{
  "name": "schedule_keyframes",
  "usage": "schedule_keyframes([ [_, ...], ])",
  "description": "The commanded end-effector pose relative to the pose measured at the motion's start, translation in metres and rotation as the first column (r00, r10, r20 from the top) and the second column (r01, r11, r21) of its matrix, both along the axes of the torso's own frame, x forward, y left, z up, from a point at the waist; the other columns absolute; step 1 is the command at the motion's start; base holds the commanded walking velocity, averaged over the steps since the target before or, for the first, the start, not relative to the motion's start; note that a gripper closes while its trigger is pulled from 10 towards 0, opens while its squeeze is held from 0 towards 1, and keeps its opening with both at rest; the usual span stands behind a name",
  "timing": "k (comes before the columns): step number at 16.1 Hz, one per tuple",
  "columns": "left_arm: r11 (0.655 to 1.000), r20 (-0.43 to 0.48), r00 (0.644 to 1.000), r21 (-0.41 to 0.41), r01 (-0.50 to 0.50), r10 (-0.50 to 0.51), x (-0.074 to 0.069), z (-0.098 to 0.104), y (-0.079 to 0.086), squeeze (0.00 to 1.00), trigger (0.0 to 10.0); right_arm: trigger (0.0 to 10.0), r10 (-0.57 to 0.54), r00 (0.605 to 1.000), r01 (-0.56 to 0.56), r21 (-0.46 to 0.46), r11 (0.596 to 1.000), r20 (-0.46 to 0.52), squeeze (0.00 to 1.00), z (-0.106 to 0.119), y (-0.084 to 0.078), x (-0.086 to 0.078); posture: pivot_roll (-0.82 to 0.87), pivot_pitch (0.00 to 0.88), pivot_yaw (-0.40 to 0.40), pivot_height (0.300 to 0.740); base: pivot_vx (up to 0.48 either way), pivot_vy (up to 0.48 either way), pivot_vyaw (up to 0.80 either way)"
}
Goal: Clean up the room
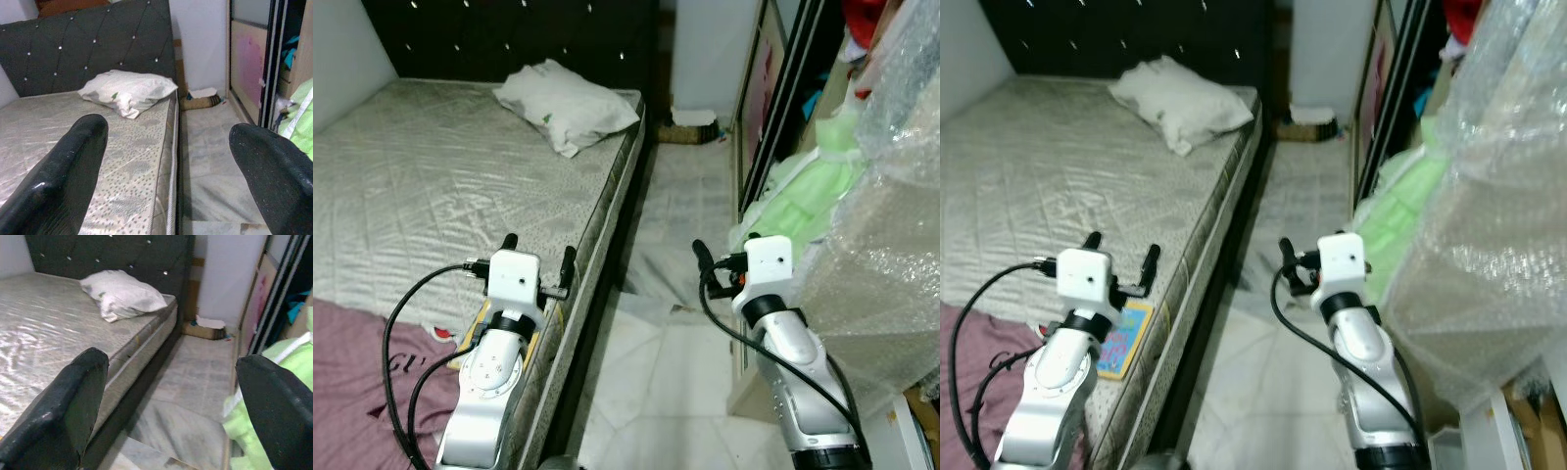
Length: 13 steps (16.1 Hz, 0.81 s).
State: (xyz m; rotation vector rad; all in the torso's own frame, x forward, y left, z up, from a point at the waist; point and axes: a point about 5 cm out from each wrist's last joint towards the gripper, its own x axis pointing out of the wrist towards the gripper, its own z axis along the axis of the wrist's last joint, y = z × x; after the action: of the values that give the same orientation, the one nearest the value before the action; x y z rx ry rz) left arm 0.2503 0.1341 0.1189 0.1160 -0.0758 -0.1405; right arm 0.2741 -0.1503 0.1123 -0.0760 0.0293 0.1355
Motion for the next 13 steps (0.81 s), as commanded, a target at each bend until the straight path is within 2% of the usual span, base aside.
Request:
schedule_keyframes([
  [1, 1.0, -0.009, 1.0, 0.018, -0.021, 0.021, 0.0, 0.0, 0.007, 0.0, 10.0, 10.0, 0.022, 1.0, -0.022, 0.019, 1.0, 0.008, 0.0, 0.004, 0.007, 0.002, -0.01, 0.058, -0.022, 0.74, 0.0, 0.0, 0.0],
  [3, 0.999, -0.005, 0.999, 0.02, -0.043, 0.043, -0.001, 0.0, 0.009, 0.0, 10.0, 10.0, 0.032, 0.999, -0.032, 0.018, 0.999, 0.006, 0.0, 0.004, 0.008, 0.003, 0.0, 0.056, -0.026, 0.74, 0.0, 0.0, 0.0],
  [5, 0.998, -0.003, 0.998, 0.02, -0.055, 0.055, -0.001, 0.001, 0.011, 0.0, 10.0, 10.0, 0.056, 0.998, -0.056, 0.001, 0.998, 0.016, 0.0, 0.005, 0.012, 0.004, 0.01, 0.054, -0.033, 0.74, 0.0, 0.0, 0.8],
  [9, 0.998, 0.002, 0.998, 0.031, -0.059, 0.059, 0.002, 0.003, 0.014, 0.0, 10.0, 10.0, 0.048, 0.998, -0.048, 0.027, 0.998, 0.028, 0.0, 0.006, 0.018, 0.009, 0.06, 0.049, -0.02, 0.74, 0.0, 0.0, 0.8],
  [11, 0.997, 0.011, 0.998, 0.03, -0.066, 0.066, 0.004, 0.005, 0.012, 0.0, 10.0, 10.0, 0.051, 0.999, -0.052, 0.034, 0.998, 0.017, 0.0, 0.004, 0.017, 0.011, 0.06, 0.046, -0.045, 0.74, 0.0, 0.0, 0.8],
  [13, 0.997, 0.013, 0.997, 0.016, -0.081, 0.081, 0.005, 0.004, 0.011, 0.0, 10.0, 10.0, 0.077, 0.996, -0.078, 0.005, 0.997, 0.034, 0.0, 0.008, 0.019, 0.015, 0.04, 0.044, -0.048, 0.74, 0.0, 0.0, 0.8],
])
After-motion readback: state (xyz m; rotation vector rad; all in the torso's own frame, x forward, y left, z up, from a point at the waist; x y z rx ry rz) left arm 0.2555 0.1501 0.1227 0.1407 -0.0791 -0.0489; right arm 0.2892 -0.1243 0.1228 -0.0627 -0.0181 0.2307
